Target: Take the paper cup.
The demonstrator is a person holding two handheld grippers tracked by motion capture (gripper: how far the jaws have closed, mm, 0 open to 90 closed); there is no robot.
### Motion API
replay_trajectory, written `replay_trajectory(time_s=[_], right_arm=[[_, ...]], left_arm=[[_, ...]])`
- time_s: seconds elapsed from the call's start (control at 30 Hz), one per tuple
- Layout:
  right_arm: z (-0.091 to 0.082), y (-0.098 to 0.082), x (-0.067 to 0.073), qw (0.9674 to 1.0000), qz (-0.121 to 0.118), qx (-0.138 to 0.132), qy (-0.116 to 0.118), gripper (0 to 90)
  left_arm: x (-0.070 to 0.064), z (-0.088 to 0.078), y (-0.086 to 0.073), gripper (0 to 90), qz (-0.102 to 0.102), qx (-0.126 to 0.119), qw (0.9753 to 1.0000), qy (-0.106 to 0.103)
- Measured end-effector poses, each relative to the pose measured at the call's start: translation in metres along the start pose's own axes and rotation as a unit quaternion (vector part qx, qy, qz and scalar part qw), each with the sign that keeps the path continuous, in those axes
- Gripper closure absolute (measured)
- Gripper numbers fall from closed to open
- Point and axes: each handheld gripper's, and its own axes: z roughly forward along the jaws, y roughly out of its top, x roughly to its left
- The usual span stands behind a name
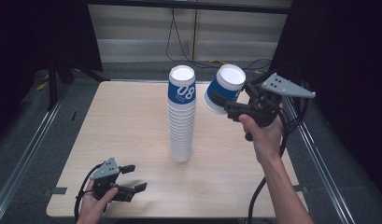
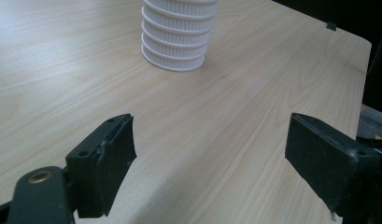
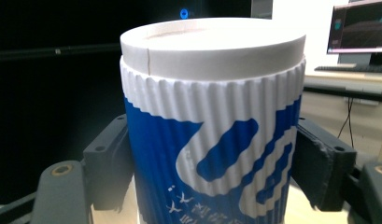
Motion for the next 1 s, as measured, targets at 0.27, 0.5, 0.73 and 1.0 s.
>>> replay_trajectory(time_s=[0.27,0.5,0.73,1.0], right_arm=[[-0.004,-0.038,0.001,0.9996,0.012,0.022,0.012,23.4],[-0.008,-0.069,0.005,0.9986,0.032,0.033,0.026,23.6],[-0.010,-0.097,0.014,0.9980,0.040,0.039,0.031,23.7],[-0.009,-0.117,0.020,0.9964,0.051,0.053,0.044,23.8]], left_arm=[[-0.006,0.001,0.002,15.8,0.003,0.002,0.9999,-0.011],[-0.010,0.001,0.006,15.9,0.015,0.005,0.9994,-0.031],[-0.014,0.005,0.018,15.9,0.025,-0.002,0.9996,-0.011],[-0.016,0.012,0.032,15.9,0.048,-0.002,0.9988,-0.005]])
